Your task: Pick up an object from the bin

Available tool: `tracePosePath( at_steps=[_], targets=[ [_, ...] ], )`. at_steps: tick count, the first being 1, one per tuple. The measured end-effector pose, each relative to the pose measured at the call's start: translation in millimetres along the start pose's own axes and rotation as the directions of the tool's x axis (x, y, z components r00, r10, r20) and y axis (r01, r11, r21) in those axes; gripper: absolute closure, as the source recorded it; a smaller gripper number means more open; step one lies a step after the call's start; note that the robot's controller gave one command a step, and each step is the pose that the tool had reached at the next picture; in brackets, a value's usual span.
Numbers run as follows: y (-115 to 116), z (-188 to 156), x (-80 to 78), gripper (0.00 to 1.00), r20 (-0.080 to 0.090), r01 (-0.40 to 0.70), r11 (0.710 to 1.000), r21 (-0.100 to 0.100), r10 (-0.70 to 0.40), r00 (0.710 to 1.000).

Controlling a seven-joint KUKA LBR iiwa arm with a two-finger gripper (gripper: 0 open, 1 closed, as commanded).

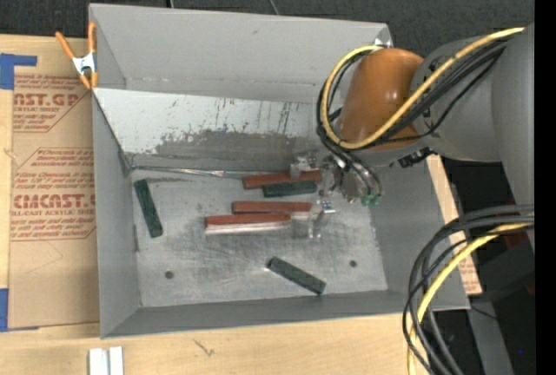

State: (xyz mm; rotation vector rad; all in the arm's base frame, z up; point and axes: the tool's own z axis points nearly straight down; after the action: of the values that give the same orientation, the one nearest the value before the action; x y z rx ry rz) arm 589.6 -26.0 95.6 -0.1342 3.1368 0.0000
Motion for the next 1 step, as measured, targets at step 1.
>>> tracePosePath(
  at_steps=[1],
  targets=[
    [0.0, 0.0, 0.0, 0.00, 0.000, 0.000, 1.000, 0.000, 0.000, 1.000]
  ],
)
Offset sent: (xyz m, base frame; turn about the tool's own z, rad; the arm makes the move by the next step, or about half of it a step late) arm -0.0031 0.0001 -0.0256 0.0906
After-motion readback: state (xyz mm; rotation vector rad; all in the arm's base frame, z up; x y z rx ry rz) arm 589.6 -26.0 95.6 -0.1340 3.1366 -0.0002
